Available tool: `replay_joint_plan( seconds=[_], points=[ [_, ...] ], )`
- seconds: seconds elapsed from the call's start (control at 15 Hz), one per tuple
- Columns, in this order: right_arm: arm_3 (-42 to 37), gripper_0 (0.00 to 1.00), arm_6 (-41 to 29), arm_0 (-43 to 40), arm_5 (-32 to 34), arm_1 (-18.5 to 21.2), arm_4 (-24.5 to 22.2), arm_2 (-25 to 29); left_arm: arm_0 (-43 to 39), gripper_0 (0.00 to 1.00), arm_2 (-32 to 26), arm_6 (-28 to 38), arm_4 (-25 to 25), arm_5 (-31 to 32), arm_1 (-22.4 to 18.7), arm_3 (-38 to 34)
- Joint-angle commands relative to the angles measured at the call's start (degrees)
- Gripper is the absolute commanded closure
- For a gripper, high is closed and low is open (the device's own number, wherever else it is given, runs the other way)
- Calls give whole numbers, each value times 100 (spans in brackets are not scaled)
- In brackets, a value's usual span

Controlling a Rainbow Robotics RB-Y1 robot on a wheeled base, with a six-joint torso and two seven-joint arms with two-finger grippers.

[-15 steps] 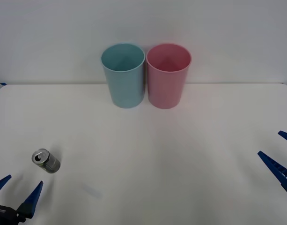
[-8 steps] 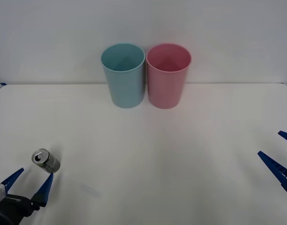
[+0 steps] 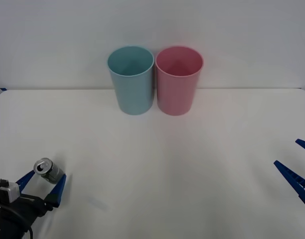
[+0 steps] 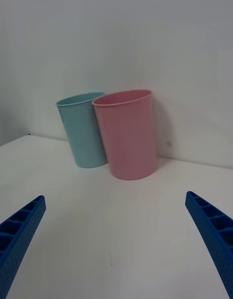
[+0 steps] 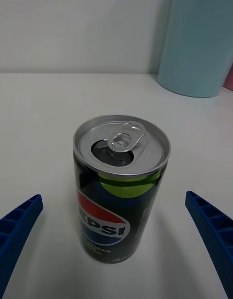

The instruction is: Grasp the object on the table and drop it into the matching bin: aluminum can to the light blue bin, PET bottle to the pink bin.

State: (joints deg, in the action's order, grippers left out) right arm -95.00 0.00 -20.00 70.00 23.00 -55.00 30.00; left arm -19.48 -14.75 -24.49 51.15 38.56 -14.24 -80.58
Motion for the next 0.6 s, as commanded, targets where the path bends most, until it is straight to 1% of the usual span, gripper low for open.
replay_joint_plan(
  seconds=[0.07,0.33,0.6],
  points=[
    [0,0,0,0,0,0,0,0,199,0,7,-21,1,2,0,166],
    [0,0,0,0,0,0,0,0,418,0,7,-39,9,2,17,350],
    [0,0,0,0,0,0,0,0,427,0,16,-39,9,2,17,350]
  ],
)
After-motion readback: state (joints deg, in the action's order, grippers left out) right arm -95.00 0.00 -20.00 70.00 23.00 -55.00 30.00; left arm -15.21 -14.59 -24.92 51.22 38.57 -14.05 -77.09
